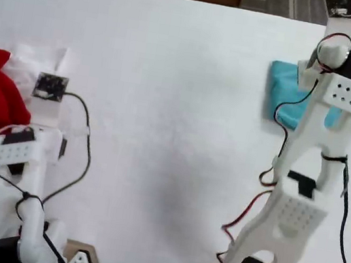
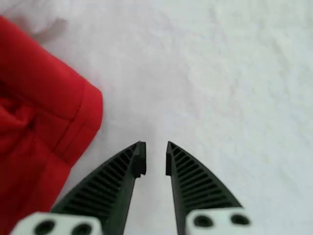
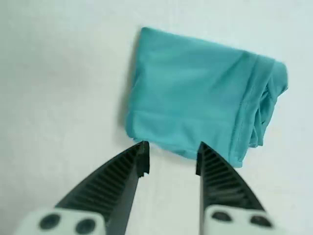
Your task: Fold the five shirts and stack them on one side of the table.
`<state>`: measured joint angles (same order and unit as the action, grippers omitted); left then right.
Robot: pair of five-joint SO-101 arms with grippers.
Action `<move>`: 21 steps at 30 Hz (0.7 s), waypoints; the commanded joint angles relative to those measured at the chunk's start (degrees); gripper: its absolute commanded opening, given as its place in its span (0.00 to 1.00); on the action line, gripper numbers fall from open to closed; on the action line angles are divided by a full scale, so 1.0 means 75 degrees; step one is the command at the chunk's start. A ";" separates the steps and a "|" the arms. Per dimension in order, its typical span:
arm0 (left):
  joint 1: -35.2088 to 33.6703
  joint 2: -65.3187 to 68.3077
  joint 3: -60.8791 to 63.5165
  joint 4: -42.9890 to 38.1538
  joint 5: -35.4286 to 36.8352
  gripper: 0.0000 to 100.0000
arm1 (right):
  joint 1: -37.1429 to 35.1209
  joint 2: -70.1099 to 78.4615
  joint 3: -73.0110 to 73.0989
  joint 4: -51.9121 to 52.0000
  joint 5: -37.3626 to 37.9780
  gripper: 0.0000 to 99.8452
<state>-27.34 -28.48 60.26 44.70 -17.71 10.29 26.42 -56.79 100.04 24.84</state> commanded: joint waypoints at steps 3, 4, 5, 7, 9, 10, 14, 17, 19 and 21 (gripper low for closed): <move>-0.1067 -0.0211 -0.1905 0.1641 0.0023 0.18 | -0.0674 -0.3300 0.3552 0.0182 -0.0059 0.19; -0.1278 -0.0211 -0.2210 0.1829 0.0012 0.21 | -0.0756 -0.3698 0.4032 0.0182 -0.0059 0.19; -0.1477 -0.0199 -0.2467 0.1934 -0.0023 0.23 | -0.0826 -0.4085 0.4489 0.0182 -0.0059 0.19; -0.1887 -0.0188 -0.2831 0.1922 -0.0516 0.23 | -0.0873 -0.4788 0.5357 0.0182 -0.0059 0.19; -0.2157 -0.0188 -0.2960 0.1676 -0.1149 0.23 | -0.0850 -0.5410 0.6154 0.0182 -0.0059 0.19; -0.2239 -0.0188 -0.2971 0.1524 -0.1360 0.23 | -0.0838 -0.5691 0.6541 0.0170 -0.0059 0.19; -0.2403 0.0188 -0.2971 0.1207 -0.1524 0.23 | -0.0862 -0.6722 0.7865 0.0170 -0.0059 0.19; -0.2544 0.1160 -0.3018 0.1043 -0.1536 0.23 | -0.0885 -0.7379 0.8416 0.0170 -0.0059 0.19; -0.2614 0.2028 -0.3136 0.1008 -0.1547 0.23 | -0.0850 -0.7730 0.8615 0.0170 -0.0047 0.19; -0.2637 0.2872 -0.3440 0.1067 -0.1547 0.23 | -0.0850 -0.7988 0.8756 0.0170 -0.0047 0.19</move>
<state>-46.33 -13.71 38.81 53.32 -28.97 4.22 -29.14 8.18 100.04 24.84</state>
